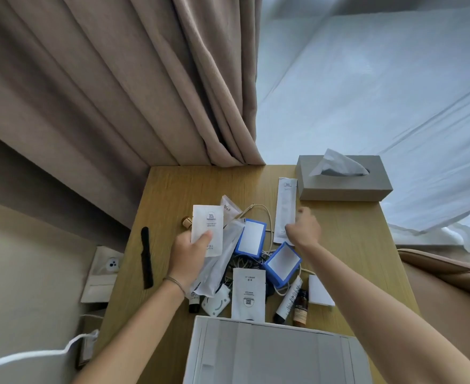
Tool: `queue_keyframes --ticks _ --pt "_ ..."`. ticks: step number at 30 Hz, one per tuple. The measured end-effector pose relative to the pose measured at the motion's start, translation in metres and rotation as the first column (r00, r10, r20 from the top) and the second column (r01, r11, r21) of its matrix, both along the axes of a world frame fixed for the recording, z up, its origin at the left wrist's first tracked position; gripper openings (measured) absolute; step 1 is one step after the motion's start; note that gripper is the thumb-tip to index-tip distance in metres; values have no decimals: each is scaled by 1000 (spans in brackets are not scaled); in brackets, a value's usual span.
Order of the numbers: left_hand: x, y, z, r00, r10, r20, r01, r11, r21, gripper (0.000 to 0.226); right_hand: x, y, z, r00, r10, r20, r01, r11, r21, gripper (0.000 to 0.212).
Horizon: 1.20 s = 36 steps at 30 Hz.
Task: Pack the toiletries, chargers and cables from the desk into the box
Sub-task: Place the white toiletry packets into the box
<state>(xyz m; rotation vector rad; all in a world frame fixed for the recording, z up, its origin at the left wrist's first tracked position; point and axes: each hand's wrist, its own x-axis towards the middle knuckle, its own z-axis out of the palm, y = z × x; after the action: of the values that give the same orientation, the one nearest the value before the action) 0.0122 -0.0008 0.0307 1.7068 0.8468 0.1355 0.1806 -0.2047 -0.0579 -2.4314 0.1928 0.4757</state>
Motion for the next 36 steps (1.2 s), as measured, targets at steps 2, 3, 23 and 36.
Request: queue_keyframes --ticks 2,3,23,36 --pt "-7 -6 8 999 36 23 -34 996 -78 13 6 7 -3 1000 2 13 -1 996 -88 83" --pt "-11 -9 11 998 50 29 -46 993 -113 13 9 10 -3 1000 13 12 -12 991 -134 90" --pt "-62 -30 47 997 36 67 -19 970 -241 9 27 8 27 993 -78 90 61 983 173 9" --pt "-94 -56 92 981 -97 166 142 948 -284 18 -84 -36 160 961 -128 244 -24 844 536 30"
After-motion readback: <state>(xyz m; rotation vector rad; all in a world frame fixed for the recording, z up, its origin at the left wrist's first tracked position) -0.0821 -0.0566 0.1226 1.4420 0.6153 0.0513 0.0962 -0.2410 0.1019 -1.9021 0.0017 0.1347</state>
